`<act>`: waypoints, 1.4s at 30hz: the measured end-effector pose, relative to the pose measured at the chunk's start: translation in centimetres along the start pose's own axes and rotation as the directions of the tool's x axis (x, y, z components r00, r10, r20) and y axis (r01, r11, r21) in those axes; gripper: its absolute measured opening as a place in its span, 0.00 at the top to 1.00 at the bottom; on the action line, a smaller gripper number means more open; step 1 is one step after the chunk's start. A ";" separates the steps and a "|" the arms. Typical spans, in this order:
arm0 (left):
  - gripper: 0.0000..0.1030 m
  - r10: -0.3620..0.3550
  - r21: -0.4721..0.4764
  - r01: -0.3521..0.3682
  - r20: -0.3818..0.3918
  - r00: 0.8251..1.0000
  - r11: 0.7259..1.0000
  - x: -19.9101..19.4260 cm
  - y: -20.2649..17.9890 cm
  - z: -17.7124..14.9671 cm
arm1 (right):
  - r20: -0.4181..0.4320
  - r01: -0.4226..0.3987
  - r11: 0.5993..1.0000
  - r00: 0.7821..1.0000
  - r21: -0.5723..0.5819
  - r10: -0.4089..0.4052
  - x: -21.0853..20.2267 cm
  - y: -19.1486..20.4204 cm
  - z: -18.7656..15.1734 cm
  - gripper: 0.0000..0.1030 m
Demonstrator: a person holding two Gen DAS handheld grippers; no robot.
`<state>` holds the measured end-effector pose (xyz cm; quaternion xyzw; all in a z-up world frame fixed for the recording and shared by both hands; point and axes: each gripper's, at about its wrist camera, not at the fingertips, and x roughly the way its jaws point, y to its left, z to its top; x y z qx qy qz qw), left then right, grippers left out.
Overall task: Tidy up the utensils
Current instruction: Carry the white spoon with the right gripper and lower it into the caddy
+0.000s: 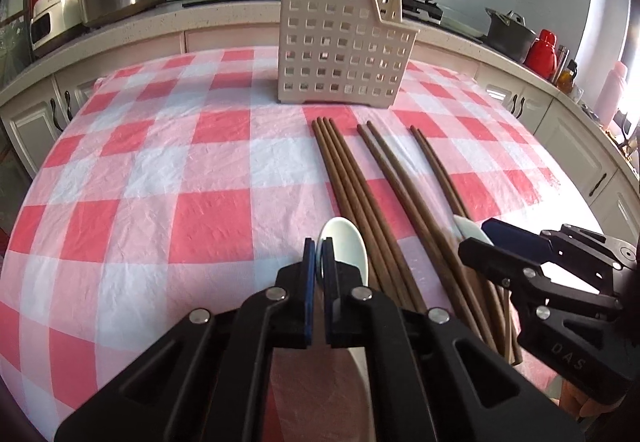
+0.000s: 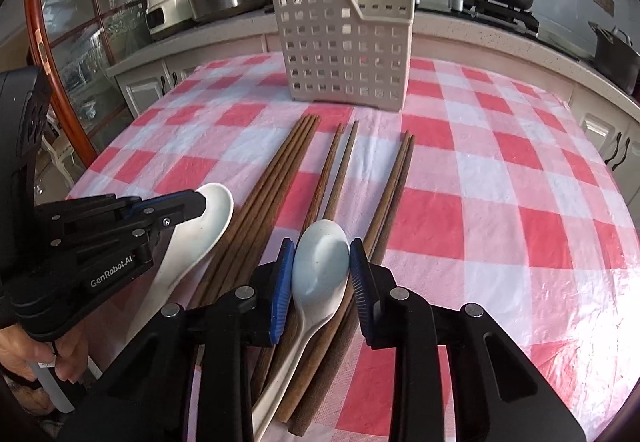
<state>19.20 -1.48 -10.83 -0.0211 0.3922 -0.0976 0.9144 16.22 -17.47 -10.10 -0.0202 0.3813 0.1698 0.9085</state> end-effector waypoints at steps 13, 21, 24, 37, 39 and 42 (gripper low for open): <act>0.97 0.032 0.014 -0.035 0.182 0.983 0.999 -4.8 -0.7 2.0 | 0.194 0.028 1.000 0.981 0.003 -0.028 -3.7 -0.4 2.3 0.89; 0.97 0.039 0.016 -0.043 0.212 0.976 0.999 -5.3 -1.1 2.8 | 0.191 0.024 1.000 0.981 0.021 -0.027 -3.2 -0.9 2.6 0.89; 0.97 0.040 0.021 -0.047 0.242 0.970 0.999 -5.8 -1.3 3.3 | 0.218 0.028 0.999 0.975 0.026 -0.033 -3.7 -1.2 3.2 0.89; 0.97 0.038 -0.022 -0.032 0.365 0.930 0.999 -6.5 -0.4 10.5 | 0.361 0.085 0.996 0.928 0.030 -0.091 -2.8 -3.2 10.3 0.89; 0.97 0.043 -0.033 -0.032 0.388 0.921 0.999 -6.5 -0.2 11.9 | 0.376 0.083 0.996 0.922 0.046 -0.094 -2.4 -3.7 11.4 0.89; 0.97 0.050 -0.051 -0.031 0.431 0.901 0.998 -6.6 0.2 13.8 | 0.414 0.083 0.995 0.904 0.062 -0.102 -2.2 -4.3 13.0 0.89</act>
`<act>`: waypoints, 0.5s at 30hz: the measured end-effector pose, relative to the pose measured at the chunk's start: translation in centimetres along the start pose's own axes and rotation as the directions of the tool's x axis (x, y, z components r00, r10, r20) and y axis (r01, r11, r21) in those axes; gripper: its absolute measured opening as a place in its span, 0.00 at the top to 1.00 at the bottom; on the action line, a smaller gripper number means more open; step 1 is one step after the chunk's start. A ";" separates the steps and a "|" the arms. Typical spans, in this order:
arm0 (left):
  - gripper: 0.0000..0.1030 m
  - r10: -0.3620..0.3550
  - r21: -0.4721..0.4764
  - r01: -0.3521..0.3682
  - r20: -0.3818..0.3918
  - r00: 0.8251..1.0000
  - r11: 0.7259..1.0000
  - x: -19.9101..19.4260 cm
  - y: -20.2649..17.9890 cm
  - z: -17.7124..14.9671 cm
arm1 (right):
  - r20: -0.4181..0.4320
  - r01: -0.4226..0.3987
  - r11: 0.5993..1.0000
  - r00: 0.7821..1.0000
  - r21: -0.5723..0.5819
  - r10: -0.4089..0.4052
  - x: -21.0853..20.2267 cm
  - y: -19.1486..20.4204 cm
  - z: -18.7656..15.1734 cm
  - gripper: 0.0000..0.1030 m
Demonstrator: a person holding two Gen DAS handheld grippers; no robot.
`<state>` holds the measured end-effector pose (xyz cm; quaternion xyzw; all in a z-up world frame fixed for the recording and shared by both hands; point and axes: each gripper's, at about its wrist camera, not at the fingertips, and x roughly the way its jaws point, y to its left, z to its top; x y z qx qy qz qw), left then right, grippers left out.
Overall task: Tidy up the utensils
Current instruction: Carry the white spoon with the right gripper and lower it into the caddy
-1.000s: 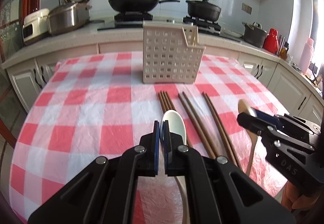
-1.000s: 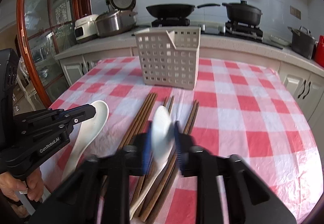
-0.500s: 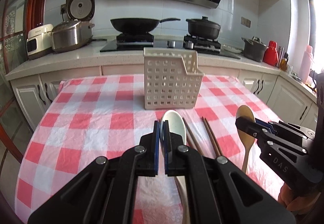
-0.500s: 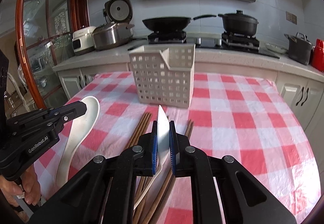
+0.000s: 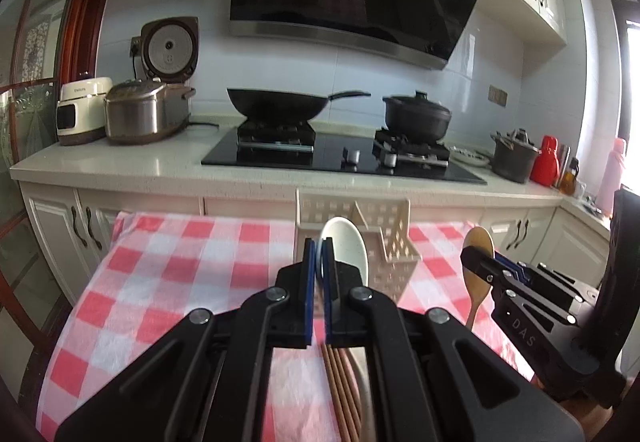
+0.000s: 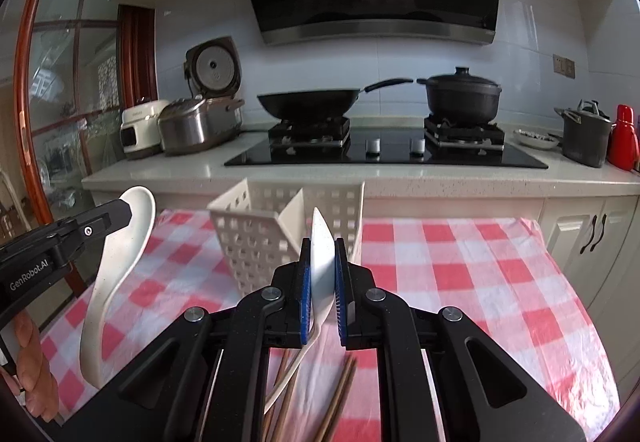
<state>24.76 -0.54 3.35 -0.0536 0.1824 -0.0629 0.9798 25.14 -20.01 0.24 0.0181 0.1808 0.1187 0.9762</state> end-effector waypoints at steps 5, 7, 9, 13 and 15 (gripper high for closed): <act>0.97 0.008 -0.016 -0.007 0.067 0.998 1.000 1.5 0.0 2.5 | 0.088 0.011 1.000 0.996 -0.001 -0.011 1.6 -0.3 2.7 0.89; 0.97 0.012 -0.010 -0.011 0.080 0.997 1.000 2.3 -0.2 3.4 | 0.101 0.019 1.000 0.995 -0.011 -0.017 2.4 -0.3 3.4 0.89; 0.97 0.014 -0.003 -0.014 0.089 0.996 1.000 3.2 -0.3 4.2 | 0.106 0.023 1.000 0.994 -0.016 -0.022 3.4 -0.3 4.0 0.89; 0.97 0.019 0.002 -0.019 0.109 0.994 1.000 5.0 -0.5 5.7 | 0.123 0.031 0.999 0.992 -0.029 -0.028 4.9 -0.2 5.0 0.89; 0.97 0.022 0.000 -0.023 0.117 0.993 1.000 5.9 -0.5 6.3 | 0.133 0.033 0.999 0.991 -0.040 -0.027 5.6 -0.2 5.6 0.89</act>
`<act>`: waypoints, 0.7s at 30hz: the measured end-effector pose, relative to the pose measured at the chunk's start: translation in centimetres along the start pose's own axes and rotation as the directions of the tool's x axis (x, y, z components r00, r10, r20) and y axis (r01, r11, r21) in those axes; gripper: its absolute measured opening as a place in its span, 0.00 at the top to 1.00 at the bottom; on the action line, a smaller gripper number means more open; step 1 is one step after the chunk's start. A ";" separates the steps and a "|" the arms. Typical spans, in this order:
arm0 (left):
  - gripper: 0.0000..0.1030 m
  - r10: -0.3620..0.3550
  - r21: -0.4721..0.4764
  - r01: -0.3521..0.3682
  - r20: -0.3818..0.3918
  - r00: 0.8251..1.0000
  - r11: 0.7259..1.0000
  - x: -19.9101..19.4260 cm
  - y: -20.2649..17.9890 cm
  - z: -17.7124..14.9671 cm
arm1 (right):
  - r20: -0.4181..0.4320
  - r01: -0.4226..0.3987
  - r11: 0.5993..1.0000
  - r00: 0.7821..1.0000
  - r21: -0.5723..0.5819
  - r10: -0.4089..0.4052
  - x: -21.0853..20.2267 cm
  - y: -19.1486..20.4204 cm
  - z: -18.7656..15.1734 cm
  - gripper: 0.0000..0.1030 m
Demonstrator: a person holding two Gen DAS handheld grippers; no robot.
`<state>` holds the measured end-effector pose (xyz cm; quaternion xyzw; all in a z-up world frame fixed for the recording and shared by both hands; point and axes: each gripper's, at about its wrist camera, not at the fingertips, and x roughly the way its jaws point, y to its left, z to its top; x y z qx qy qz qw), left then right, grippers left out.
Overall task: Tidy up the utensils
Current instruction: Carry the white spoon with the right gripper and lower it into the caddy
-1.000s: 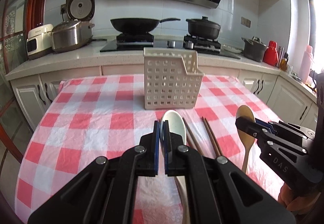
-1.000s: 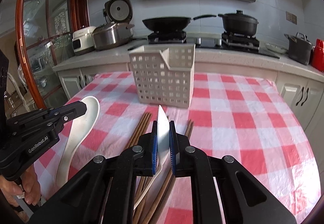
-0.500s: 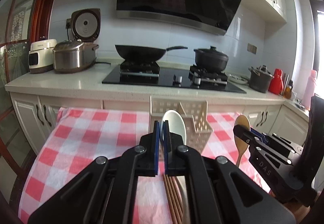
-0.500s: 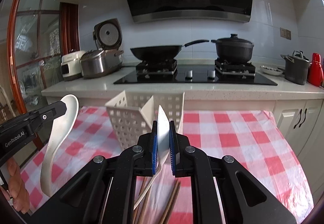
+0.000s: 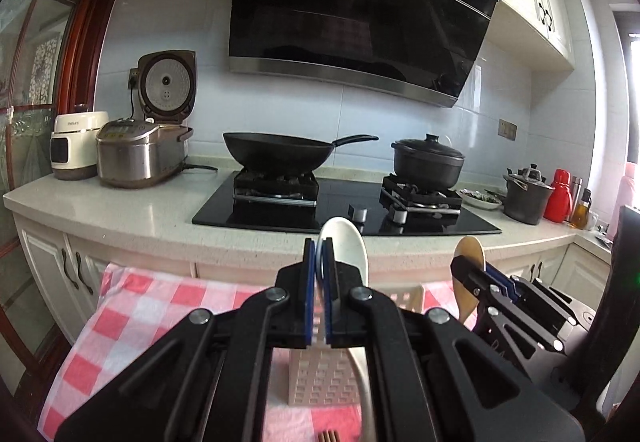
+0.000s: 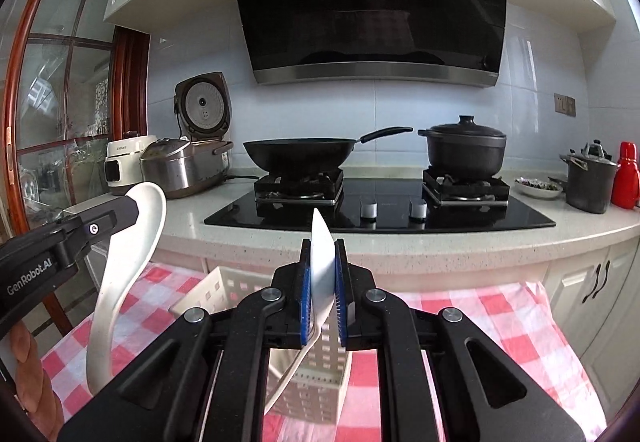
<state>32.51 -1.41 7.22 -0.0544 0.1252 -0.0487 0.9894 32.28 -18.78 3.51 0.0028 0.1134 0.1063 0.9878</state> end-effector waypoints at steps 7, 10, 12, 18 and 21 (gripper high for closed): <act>0.97 0.027 -0.009 -0.027 0.017 0.999 1.000 4.3 0.1 2.1 | 0.019 0.022 1.000 1.000 -0.002 -0.021 3.4 -0.5 1.3 0.89; 0.97 0.049 -0.006 -0.048 0.026 0.998 0.999 6.4 0.3 2.8 | 0.030 0.032 0.999 0.999 0.008 -0.032 4.7 -0.9 1.8 0.89; 0.97 0.061 -0.011 -0.061 0.030 0.998 0.998 7.7 0.6 2.9 | 0.042 0.040 0.999 0.998 0.007 -0.040 5.5 -1.0 2.0 0.89; 0.97 0.096 -0.010 -0.096 0.042 0.994 0.995 10.5 0.9 2.1 | 0.035 0.053 0.999 0.998 -0.003 -0.053 7.4 -1.1 1.1 0.89; 0.96 0.113 -0.001 -0.113 0.057 0.992 0.994 11.0 0.7 1.2 | 0.022 0.058 0.998 0.998 -0.005 -0.058 7.7 -1.2 0.3 0.89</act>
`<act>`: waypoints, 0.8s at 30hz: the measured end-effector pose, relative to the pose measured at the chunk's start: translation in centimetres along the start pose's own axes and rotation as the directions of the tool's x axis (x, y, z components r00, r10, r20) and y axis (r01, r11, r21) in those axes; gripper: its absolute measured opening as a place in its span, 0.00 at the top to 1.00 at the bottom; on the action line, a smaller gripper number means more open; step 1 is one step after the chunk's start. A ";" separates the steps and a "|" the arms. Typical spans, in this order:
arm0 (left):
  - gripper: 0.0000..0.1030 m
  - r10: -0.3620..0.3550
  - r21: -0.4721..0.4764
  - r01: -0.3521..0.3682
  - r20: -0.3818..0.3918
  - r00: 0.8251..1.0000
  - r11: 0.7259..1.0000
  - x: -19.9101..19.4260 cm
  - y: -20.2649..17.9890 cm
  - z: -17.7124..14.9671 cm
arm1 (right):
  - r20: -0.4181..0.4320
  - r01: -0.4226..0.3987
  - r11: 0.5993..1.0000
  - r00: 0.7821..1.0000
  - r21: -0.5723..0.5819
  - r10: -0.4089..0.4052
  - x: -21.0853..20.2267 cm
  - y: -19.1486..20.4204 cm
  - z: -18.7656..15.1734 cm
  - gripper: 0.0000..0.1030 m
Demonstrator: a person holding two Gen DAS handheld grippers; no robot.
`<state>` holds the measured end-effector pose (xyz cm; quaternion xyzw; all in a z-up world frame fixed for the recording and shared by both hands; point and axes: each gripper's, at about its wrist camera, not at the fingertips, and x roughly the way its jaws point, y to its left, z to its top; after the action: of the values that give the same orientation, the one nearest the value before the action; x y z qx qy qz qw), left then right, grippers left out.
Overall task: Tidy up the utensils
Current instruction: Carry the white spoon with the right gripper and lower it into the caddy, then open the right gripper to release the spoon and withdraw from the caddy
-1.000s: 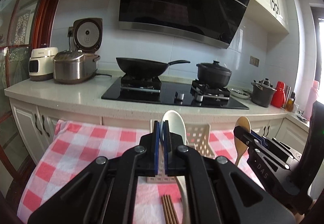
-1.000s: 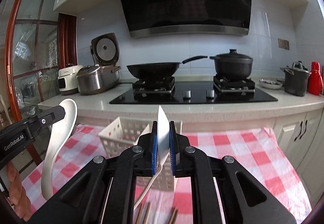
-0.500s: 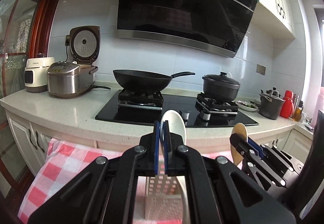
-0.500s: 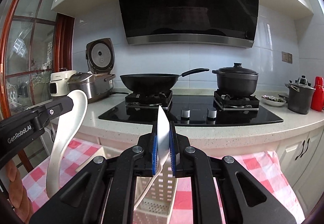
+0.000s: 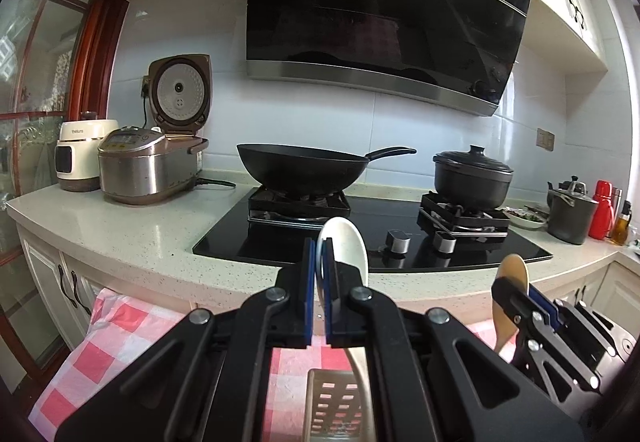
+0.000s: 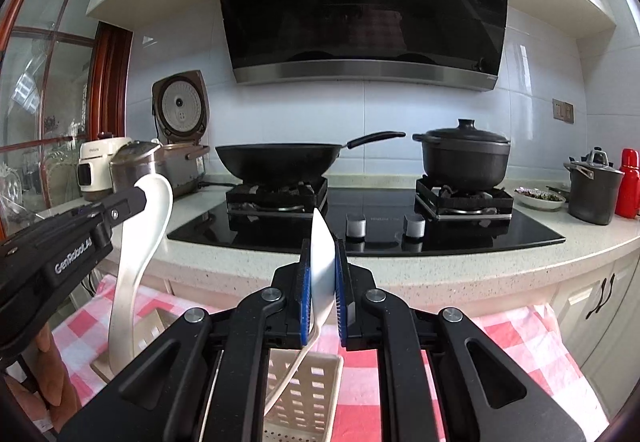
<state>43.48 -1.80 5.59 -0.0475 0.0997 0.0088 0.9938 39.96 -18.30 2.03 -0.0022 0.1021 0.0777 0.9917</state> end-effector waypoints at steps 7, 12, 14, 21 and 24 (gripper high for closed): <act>0.96 0.027 0.010 -0.026 -0.015 1.000 1.000 0.6 -0.1 -2.1 | -0.031 -0.009 1.000 0.999 0.004 0.009 0.4 0.1 -1.3 0.89; 0.93 0.024 0.012 -0.024 -0.031 0.999 1.000 0.4 0.1 -3.3 | -0.024 -0.017 1.000 1.000 -0.009 0.017 -0.2 0.2 -1.9 0.89; 0.92 0.024 0.011 -0.024 -0.041 0.999 1.000 0.2 0.1 -3.6 | -0.034 -0.017 1.000 0.999 -0.001 0.017 -0.3 0.1 -2.1 0.88; 0.66 0.019 0.008 -0.019 -0.059 0.998 1.000 -1.5 0.7 -3.8 | -0.060 -0.013 1.000 0.998 0.016 0.014 -1.4 -0.6 -2.2 0.65; 0.61 0.029 0.011 -0.028 -0.063 0.998 1.000 -2.6 1.2 -3.9 | -0.046 -0.004 1.000 0.999 0.017 0.005 -2.6 -0.8 -2.0 0.62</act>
<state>40.17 -1.05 2.17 -0.0416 0.1317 0.0210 0.9902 37.15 -19.52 0.55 0.0046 0.1258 0.0791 0.9889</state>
